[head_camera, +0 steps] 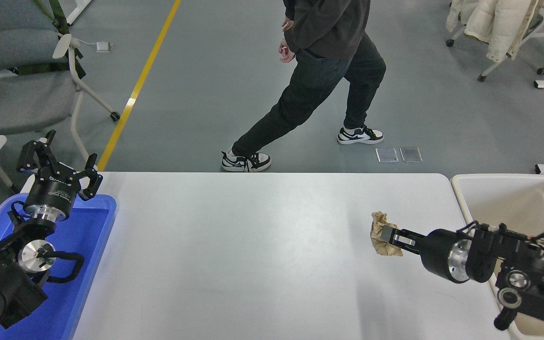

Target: Clean the table surface

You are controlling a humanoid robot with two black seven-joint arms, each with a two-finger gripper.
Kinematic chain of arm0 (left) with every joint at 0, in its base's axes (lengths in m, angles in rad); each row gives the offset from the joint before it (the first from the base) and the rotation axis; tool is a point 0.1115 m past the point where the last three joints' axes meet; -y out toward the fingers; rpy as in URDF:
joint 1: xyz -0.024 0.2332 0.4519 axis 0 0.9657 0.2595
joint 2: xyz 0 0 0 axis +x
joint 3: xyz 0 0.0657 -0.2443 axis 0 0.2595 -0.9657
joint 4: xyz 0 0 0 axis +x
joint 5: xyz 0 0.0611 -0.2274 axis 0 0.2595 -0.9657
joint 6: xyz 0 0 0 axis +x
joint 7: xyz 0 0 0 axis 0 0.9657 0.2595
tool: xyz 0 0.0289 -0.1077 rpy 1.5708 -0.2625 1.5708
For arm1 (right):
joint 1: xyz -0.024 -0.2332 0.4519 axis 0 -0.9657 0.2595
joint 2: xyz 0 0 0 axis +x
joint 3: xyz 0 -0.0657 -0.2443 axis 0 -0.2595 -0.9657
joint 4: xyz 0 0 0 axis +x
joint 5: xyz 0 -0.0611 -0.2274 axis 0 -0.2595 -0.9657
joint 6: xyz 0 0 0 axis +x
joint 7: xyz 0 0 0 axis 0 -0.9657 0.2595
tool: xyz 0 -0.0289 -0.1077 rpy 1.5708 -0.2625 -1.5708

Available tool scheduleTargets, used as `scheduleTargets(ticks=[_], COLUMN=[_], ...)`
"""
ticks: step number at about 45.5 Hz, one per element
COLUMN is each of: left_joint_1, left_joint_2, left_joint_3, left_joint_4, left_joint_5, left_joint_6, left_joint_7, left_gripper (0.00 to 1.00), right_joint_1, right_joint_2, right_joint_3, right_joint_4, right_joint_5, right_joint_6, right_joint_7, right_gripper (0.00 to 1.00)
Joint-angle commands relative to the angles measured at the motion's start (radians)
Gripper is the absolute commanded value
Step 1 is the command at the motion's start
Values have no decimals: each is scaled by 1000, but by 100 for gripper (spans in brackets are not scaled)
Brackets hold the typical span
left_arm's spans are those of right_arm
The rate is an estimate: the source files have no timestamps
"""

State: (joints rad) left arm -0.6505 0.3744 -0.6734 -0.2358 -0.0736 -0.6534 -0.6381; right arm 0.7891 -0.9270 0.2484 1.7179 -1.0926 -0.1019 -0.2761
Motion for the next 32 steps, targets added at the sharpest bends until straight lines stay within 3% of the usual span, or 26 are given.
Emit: scheduleTargets(ticks=[1,16,32], left_joint_1=[0,0,0], left_joint_2=[0,0,0], left_joint_3=[0,0,0], left_joint_4=[0,1,1], left_joint_5=[0,0,0], left_joint_6=[0,0,0], left_joint_7=[0,0,0], left_gripper=[100,100,100], right_joint_1=[76,125,62], right_joint_2=[-99,-164,-208], right_joint_3=[118,201,244], right_joint_4=[27,27,-41], right_joint_5=[121,165,163], right_joint_6=[113,156,140], right_joint_7=[-2,3,49], right_gripper=[0,0,0])
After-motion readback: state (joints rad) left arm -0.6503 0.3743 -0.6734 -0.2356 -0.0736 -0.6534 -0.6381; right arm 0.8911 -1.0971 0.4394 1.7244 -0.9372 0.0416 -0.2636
